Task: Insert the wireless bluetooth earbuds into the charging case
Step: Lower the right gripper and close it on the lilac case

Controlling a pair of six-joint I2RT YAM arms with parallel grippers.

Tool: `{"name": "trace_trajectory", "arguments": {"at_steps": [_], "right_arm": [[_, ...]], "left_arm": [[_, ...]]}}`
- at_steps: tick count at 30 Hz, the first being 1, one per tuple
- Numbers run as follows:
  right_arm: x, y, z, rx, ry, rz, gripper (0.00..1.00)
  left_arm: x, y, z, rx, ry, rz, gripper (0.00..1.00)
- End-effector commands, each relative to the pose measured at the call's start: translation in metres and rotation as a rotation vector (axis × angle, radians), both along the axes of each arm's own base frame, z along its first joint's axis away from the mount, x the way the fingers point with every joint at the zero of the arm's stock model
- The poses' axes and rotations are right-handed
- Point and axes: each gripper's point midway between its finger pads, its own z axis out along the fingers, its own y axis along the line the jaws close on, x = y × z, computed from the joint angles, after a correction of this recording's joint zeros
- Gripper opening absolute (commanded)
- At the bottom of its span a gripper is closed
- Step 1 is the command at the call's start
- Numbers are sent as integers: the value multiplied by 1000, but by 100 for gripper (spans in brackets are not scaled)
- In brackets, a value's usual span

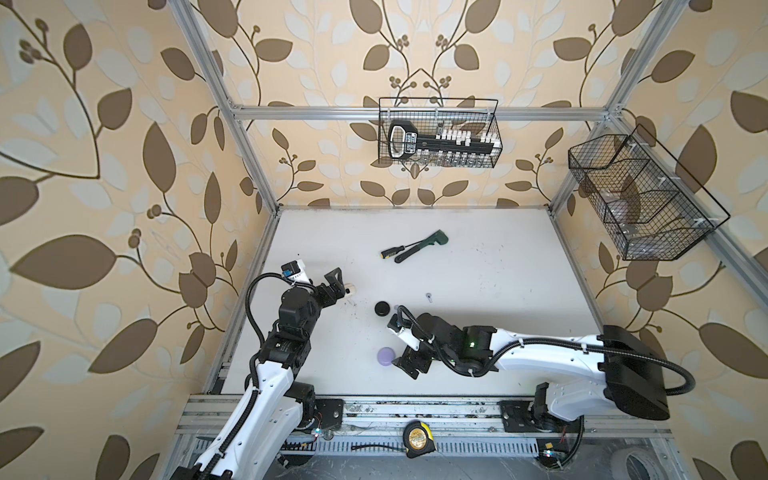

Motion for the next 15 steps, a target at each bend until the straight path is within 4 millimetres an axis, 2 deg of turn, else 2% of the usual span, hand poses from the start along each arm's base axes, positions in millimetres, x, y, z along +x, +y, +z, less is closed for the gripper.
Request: {"name": "trace_trajectory", "arguments": {"at_steps": [1,7,15], "right_arm": [[0,13,-17,-38,40,54,95],[1,26,-55,-174,47,64,92],[16,23,-77,-252,60,10,88]], "left_arm": [[0,-7,6,7,-43,-51,99],[0,8,-2,33,-10,33,99],[-4,7,0,29,-24,20,99]]}}
